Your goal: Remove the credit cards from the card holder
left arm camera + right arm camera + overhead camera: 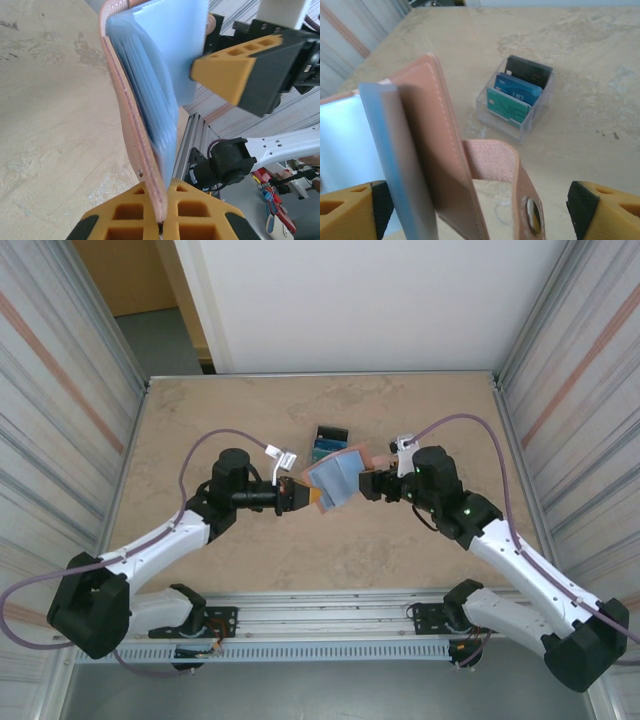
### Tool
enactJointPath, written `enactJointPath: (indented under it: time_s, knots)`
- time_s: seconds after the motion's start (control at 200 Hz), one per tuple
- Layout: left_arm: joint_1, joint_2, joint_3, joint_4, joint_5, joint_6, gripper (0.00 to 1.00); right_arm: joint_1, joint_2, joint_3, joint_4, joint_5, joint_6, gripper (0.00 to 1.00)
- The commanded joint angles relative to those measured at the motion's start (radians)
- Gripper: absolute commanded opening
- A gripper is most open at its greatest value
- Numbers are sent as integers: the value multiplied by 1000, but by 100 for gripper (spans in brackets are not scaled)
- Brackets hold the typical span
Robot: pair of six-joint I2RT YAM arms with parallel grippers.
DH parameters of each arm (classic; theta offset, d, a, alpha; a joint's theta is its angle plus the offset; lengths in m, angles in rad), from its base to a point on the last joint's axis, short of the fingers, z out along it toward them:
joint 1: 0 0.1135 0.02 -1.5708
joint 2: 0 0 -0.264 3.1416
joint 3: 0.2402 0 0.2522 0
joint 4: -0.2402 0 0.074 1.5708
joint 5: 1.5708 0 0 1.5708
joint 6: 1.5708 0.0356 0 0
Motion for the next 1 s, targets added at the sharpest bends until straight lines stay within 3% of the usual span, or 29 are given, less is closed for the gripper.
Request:
enactJointPath:
  time_s: [0.0, 0.12, 0.18, 0.291, 0.431, 0.646, 0.787, 0.997]
  knots:
    - [8, 0, 0, 9, 32, 5, 0, 45, -25, 59, -38, -10, -6, 99]
    - [12, 2, 4, 4, 26, 0, 0, 171, -22, 98, -95, 220, -31, 100]
    - [16, 4, 5, 0, 20, -5, 0, 217, -32, 114, -108, 279, -36, 95]
    - [21, 3, 6, 1, 15, -12, 0, 283, -44, 140, -121, 271, -52, 87]
    - [26, 7, 13, -8, 10, -18, 0, 377, -2, 180, -131, 278, -72, 66]
    - [27, 18, 21, -20, 2, -23, 0, 470, 99, 242, -120, 257, -107, 47]
    - [27, 14, 16, -3, 6, -33, 0, 469, 174, 250, -120, 273, -105, 47]
    - [28, -8, 14, 2, 29, -31, 0, 408, 248, 244, -119, 245, -80, 54]
